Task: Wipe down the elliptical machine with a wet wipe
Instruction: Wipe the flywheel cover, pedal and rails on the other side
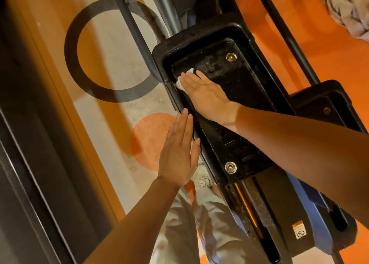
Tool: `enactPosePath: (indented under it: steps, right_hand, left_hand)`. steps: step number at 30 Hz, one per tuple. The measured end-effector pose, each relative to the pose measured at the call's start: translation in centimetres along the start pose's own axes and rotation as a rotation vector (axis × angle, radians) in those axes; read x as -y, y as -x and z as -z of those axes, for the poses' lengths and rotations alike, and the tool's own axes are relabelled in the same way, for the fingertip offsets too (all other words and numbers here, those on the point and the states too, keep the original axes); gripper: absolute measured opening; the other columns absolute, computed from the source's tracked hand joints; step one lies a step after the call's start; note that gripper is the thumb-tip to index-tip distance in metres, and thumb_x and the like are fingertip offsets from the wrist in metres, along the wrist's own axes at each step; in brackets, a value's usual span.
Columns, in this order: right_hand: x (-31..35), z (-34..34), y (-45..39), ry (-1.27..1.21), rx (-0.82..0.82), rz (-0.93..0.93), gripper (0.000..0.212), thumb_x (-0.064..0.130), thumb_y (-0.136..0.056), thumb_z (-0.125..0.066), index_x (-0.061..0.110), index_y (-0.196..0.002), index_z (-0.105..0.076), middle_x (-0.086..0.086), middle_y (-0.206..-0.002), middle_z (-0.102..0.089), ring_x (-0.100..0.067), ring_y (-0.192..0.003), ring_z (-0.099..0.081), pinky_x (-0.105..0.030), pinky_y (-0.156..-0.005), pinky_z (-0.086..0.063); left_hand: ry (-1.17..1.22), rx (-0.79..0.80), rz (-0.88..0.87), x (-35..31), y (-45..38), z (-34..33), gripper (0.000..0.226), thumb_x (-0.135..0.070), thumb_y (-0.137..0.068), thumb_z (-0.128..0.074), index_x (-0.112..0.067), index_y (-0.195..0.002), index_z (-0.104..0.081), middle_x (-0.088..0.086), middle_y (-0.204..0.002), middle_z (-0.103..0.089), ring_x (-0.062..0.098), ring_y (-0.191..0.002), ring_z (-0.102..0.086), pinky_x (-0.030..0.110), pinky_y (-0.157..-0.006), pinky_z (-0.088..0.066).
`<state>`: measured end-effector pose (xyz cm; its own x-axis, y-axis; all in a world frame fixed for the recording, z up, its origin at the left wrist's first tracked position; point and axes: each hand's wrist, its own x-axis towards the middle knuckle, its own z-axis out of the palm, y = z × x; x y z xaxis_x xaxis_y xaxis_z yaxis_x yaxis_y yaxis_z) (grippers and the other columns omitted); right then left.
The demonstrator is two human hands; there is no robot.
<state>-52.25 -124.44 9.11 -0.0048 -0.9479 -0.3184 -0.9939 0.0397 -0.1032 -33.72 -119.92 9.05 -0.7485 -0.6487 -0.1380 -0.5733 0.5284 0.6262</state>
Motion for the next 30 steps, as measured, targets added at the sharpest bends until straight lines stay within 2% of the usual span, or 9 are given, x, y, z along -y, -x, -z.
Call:
enactPosePath:
  steps: [5,9,13,15,19,23,26,30]
  right_hand:
    - [-1.6,-0.1,1.3,0.068,0.034,-0.018,0.060,0.009,-0.100,-0.032,0.006,-0.154,-0.007,-0.012,-0.163,-0.007,-0.022,-0.151,-0.004,-0.034,-0.120,0.005]
    - [-4.7,0.0,2.3,0.104,0.046,-0.218,0.063,0.006,-0.097,-0.034,0.005,-0.154,-0.007,-0.013,-0.162,-0.010,-0.023,-0.150,-0.006,-0.035,-0.122,0.004]
    - [-4.1,-0.5,2.3,0.041,0.022,-0.337,0.058,0.009,-0.100,-0.033,0.000,-0.153,-0.012,-0.017,-0.161,-0.014,-0.028,-0.150,-0.010,-0.038,-0.122,0.000]
    - [-2.8,-1.1,2.0,0.008,-0.019,-0.290,0.055,0.013,-0.102,-0.034,-0.001,-0.152,-0.015,-0.019,-0.159,-0.018,-0.030,-0.149,-0.015,-0.040,-0.121,-0.005]
    - [-1.7,-1.7,1.8,-0.098,-0.098,-0.153,0.049,0.023,-0.104,-0.038,-0.001,-0.147,-0.034,-0.019,-0.153,-0.035,-0.030,-0.144,-0.030,-0.040,-0.120,-0.017]
    - [-3.4,-1.2,2.4,0.026,-0.045,-0.149,0.050,0.027,-0.106,-0.025,0.003,-0.151,-0.026,-0.015,-0.157,-0.028,-0.026,-0.147,-0.022,-0.039,-0.122,-0.006]
    - [-5.5,-0.7,2.7,0.094,0.001,-0.326,0.052,0.026,-0.107,-0.018,0.000,-0.152,-0.018,-0.016,-0.159,-0.021,-0.027,-0.149,-0.015,-0.038,-0.122,0.000]
    - [-7.5,-0.4,3.1,0.140,0.050,-0.501,0.052,0.024,-0.107,-0.017,-0.003,-0.151,-0.017,-0.019,-0.159,-0.022,-0.029,-0.148,-0.017,-0.038,-0.121,-0.002]
  left_hand:
    - [0.002,0.003,-0.008,0.0,0.0,0.1,0.056,-0.030,-0.105,-0.030,-0.007,-0.156,-0.022,0.005,-0.165,-0.011,0.014,-0.153,-0.003,0.035,-0.124,-0.009]
    - [-0.002,0.014,-0.012,0.1,0.0,0.3,0.057,-0.030,-0.105,-0.031,-0.007,-0.156,-0.022,0.006,-0.165,-0.012,0.012,-0.153,-0.002,0.032,-0.124,-0.007]
    - [-0.020,0.015,-0.015,0.2,0.0,0.3,0.057,-0.031,-0.105,-0.031,-0.008,-0.156,-0.022,0.005,-0.165,-0.012,0.011,-0.153,-0.001,0.031,-0.124,-0.007]
    - [-0.012,0.010,-0.018,0.2,0.0,0.2,0.057,-0.030,-0.105,-0.031,-0.007,-0.156,-0.022,0.005,-0.165,-0.012,0.012,-0.153,-0.001,0.032,-0.124,-0.007]
    - [-0.006,-0.002,-0.024,0.2,-0.1,0.1,0.056,-0.031,-0.105,-0.030,-0.007,-0.156,-0.022,0.004,-0.165,-0.011,0.014,-0.153,-0.003,0.035,-0.124,-0.010]
    - [-0.026,0.006,-0.030,0.3,-0.1,0.1,0.057,-0.032,-0.105,-0.030,-0.007,-0.156,-0.022,0.006,-0.165,-0.013,0.014,-0.153,-0.004,0.036,-0.124,-0.011]
    - [-0.051,0.012,-0.039,0.5,-0.1,0.3,0.057,-0.034,-0.105,-0.030,-0.007,-0.156,-0.024,0.005,-0.165,-0.014,0.013,-0.153,-0.004,0.035,-0.124,-0.012]
    - [-0.079,0.001,-0.046,0.4,-0.2,0.4,0.057,-0.035,-0.105,-0.031,-0.007,-0.155,-0.026,0.006,-0.165,-0.016,0.013,-0.153,-0.005,0.033,-0.124,-0.011]
